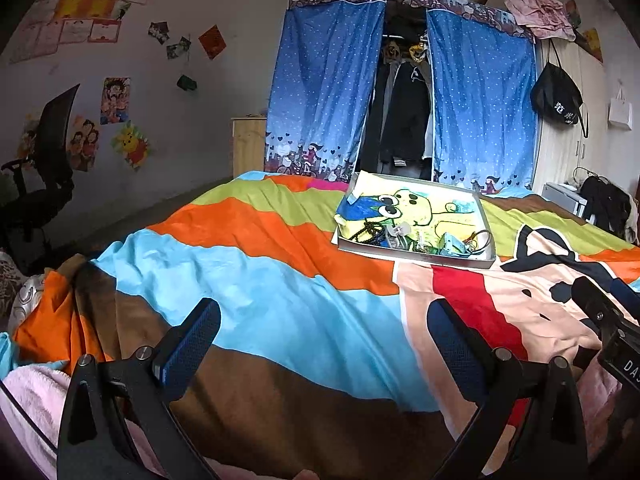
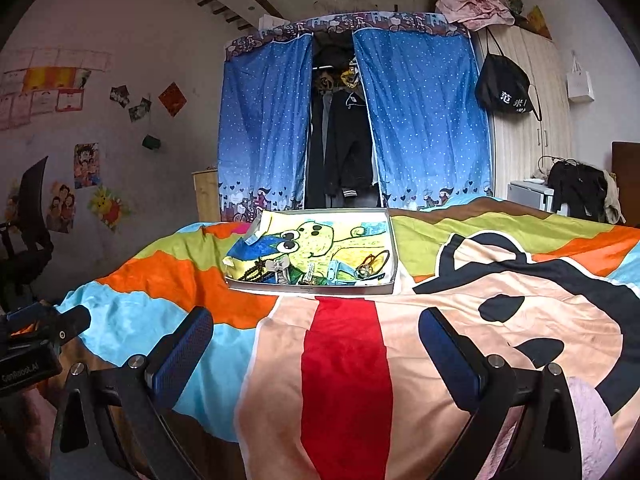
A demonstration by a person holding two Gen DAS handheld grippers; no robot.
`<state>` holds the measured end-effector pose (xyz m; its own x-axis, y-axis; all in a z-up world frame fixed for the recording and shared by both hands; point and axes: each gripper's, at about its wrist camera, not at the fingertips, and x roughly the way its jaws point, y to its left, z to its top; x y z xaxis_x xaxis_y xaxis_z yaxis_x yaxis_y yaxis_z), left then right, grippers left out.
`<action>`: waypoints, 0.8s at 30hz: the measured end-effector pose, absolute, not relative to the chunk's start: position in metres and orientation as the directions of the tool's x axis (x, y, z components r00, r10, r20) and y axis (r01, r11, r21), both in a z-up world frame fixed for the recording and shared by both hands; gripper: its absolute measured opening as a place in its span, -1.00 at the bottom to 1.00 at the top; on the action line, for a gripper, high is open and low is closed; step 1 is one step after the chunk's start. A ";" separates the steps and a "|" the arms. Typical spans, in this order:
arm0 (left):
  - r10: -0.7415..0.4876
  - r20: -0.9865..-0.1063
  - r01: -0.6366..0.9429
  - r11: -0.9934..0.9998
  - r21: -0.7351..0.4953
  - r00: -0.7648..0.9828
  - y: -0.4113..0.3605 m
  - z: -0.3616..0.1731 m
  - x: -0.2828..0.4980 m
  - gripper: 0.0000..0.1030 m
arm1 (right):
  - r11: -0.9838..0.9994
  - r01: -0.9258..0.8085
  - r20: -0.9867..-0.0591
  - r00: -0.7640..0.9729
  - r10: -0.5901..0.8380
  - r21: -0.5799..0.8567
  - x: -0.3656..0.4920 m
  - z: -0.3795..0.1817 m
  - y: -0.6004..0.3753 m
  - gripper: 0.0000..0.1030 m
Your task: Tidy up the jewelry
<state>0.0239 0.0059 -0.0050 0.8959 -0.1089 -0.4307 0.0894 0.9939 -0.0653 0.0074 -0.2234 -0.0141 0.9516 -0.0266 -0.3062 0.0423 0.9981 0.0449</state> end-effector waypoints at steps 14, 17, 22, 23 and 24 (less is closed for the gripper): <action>-0.105 -0.429 0.083 0.994 -0.069 0.897 0.008 -0.004 0.024 0.97 | 0.998 0.041 -0.311 0.950 -0.026 0.040 0.008 -0.017 -0.223 1.00; -0.104 -0.429 0.083 0.994 -0.069 0.897 0.008 -0.004 0.024 0.97 | 0.998 0.040 -0.309 0.951 -0.026 0.040 0.008 -0.017 -0.223 1.00; -0.104 -0.429 0.083 0.994 -0.069 0.897 0.007 -0.004 0.023 0.97 | 0.998 0.041 -0.310 0.950 -0.027 0.039 0.008 -0.016 -0.222 1.00; -0.105 -0.429 0.083 0.994 -0.069 0.897 0.008 -0.004 0.024 0.97 | 0.998 0.041 -0.310 0.950 -0.026 0.039 0.008 -0.017 -0.222 1.00; -0.104 -0.429 0.083 0.994 -0.068 0.897 0.008 -0.004 0.024 0.97 | 0.998 0.040 -0.311 0.950 -0.026 0.040 0.008 -0.017 -0.222 1.00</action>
